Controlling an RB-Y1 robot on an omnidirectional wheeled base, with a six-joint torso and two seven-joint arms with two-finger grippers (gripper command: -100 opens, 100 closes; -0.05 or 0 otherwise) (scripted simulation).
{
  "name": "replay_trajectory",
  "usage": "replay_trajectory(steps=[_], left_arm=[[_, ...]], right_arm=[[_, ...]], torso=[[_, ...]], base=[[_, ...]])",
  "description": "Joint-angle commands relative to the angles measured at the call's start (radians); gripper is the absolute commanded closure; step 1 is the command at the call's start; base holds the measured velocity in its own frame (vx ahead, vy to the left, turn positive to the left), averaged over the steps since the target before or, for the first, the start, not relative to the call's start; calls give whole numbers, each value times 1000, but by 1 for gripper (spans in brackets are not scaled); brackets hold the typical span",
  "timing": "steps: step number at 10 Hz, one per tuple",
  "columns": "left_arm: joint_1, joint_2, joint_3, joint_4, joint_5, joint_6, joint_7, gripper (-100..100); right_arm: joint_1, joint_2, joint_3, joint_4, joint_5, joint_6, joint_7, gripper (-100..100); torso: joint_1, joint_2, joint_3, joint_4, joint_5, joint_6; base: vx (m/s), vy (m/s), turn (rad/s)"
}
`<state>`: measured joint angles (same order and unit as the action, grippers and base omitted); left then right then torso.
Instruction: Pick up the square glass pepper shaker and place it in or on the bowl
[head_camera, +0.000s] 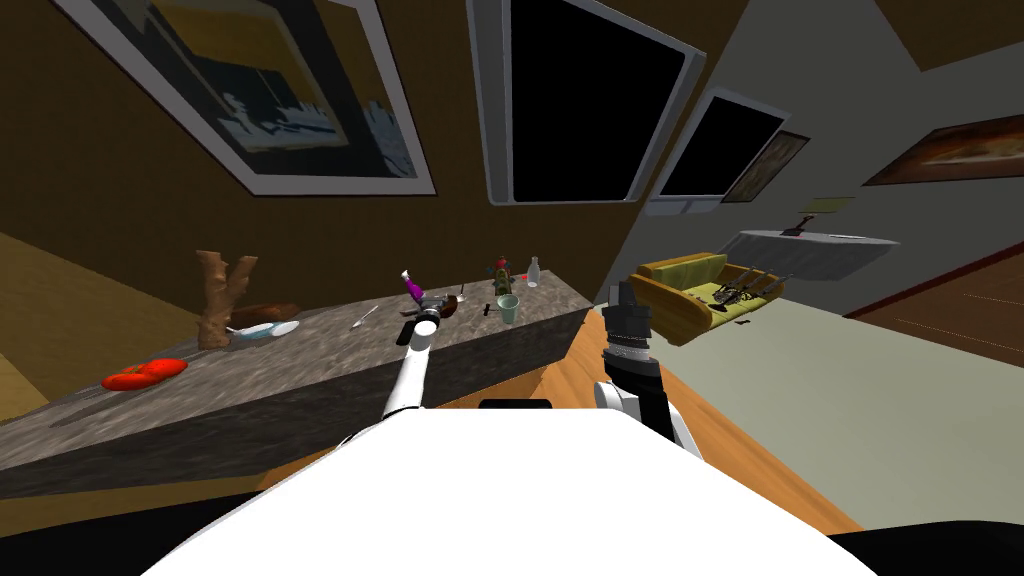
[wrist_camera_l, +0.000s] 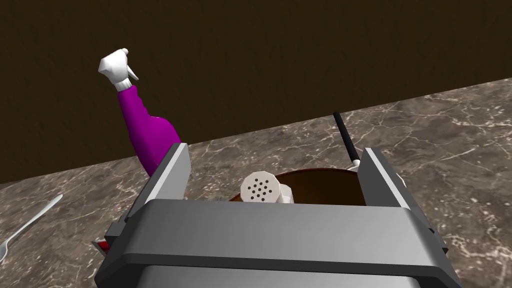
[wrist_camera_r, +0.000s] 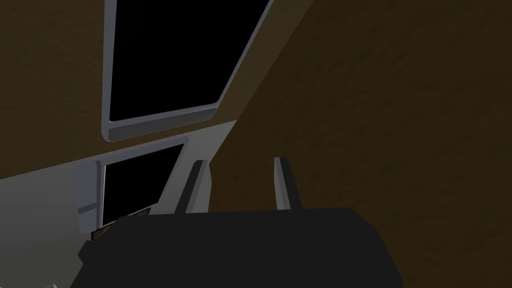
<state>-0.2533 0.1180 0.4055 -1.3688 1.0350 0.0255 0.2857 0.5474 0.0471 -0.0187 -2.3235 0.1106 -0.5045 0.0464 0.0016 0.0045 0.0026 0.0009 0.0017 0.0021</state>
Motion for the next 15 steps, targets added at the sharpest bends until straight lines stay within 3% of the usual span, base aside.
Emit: replay_trajectory(steps=[1,2,3,5,7,8,10,11,12,14,15], left_arm=[[-50,-8,16,45,17,11,-50,-100],[-53,-8,16,45,17,11,-68,-100],[-97,-1,1,87,63,-10,-104,-100],[-141,-1,1,132,98,-10,-164,-100],[-197,6,-15,198,179,-32,-212,-100],[-228,6,-15,228,179,-32,-242,-100],[-228,6,-15,230,179,-32,-263,-100],[-275,13,-30,282,232,-53,-302,-100],[-295,13,-30,308,260,-53,-319,-100],[-315,13,-30,323,260,-53,-360,-100],[-366,20,-45,369,305,-75,-409,-100]], right_arm=[[0,0,0,0,0,0,0,0],[0,0,0,0,0,0,0,0],[0,0,0,0,0,0,0,0],[0,0,0,0,0,0,0,0],[0,0,0,0,0,0,0,0],[0,0,0,0,0,0,0,0],[0,0,0,0,0,0,0,0],[0,0,0,0,0,0,0,0],[0,0,0,0,0,0,0,0],[0,0,0,0,0,0,0,0],[0,0,0,0,0,0,0,0]], torso=[[0,0,0,0,0,0],[-1,-2,-1,0,0,0],[-1,-4,-2,-1,0,0],[0,-1,0,0,0,0],[1,-1,-1,0,0,-1],[0,-1,0,0,0,0],[-1,-3,-2,-1,0,0],[-1,-4,-2,-1,0,0],[1,-2,-1,-1,0,-1],[-1,-2,-1,0,0,0],[-1,-3,-2,-1,0,0]], base=[[-32,7,3],[-3,2,-13],[-52,10,147],[-51,10,63],[-65,17,135],[-29,5,-15],[0,0,-10],[-50,27,172],[-67,18,106],[-23,-1,-12],[-61,11,159]])
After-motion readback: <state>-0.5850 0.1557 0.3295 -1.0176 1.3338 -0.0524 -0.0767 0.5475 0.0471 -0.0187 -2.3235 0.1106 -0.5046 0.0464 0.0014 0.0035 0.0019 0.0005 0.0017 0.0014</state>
